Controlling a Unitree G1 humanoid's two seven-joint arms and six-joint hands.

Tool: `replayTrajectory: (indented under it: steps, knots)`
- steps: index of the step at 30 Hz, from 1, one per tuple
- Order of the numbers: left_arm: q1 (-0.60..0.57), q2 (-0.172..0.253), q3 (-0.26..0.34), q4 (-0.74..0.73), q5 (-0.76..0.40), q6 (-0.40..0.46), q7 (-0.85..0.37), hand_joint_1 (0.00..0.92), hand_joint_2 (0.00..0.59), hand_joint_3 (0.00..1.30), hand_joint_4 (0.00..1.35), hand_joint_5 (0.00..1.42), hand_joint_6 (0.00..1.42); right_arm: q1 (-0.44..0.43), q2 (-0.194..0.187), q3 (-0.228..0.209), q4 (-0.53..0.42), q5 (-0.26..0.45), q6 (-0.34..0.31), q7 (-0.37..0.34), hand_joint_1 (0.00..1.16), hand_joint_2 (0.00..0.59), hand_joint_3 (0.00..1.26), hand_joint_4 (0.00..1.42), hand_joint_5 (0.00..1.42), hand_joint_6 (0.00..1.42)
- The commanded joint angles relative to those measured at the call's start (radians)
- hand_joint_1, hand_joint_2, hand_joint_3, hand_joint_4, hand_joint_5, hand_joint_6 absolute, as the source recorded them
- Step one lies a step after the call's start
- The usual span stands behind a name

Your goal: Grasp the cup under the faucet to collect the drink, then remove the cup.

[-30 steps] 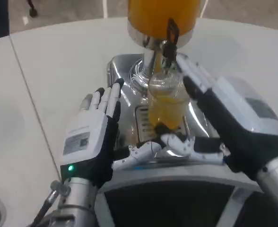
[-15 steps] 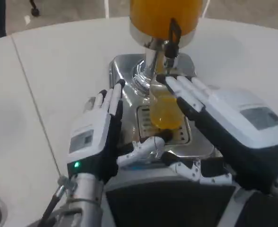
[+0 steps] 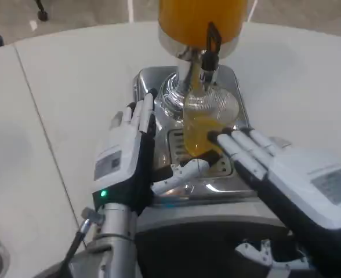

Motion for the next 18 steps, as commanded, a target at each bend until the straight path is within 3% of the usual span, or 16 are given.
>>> replayTrajectory:
  steps: [1, 10, 18]
  knots:
    - [-0.021, -0.019, -0.019, 0.040, -0.007, -0.024, 0.034, 0.179, 0.029, 0.00, 0.00, 0.00, 0.00, 0.028, -0.013, -0.028, 0.073, 0.022, -0.053, -0.030, 0.81, 0.334, 0.00, 0.00, 0.00, 0.08]
    - [-0.108, -0.069, -0.006, 0.197, -0.064, -0.059, 0.098, 0.201, 0.032, 0.00, 0.00, 0.00, 0.01, -0.032, -0.006, -0.036, 0.097, 0.076, -0.037, 0.023, 0.81, 0.332, 0.00, 0.00, 0.00, 0.08]
    - [-0.183, -0.096, 0.001, 0.301, -0.124, -0.131, 0.153, 0.205, 0.033, 0.00, 0.00, 0.02, 0.04, -0.014, -0.007, -0.025, 0.105, 0.072, -0.050, 0.025, 0.81, 0.331, 0.00, 0.00, 0.00, 0.08]
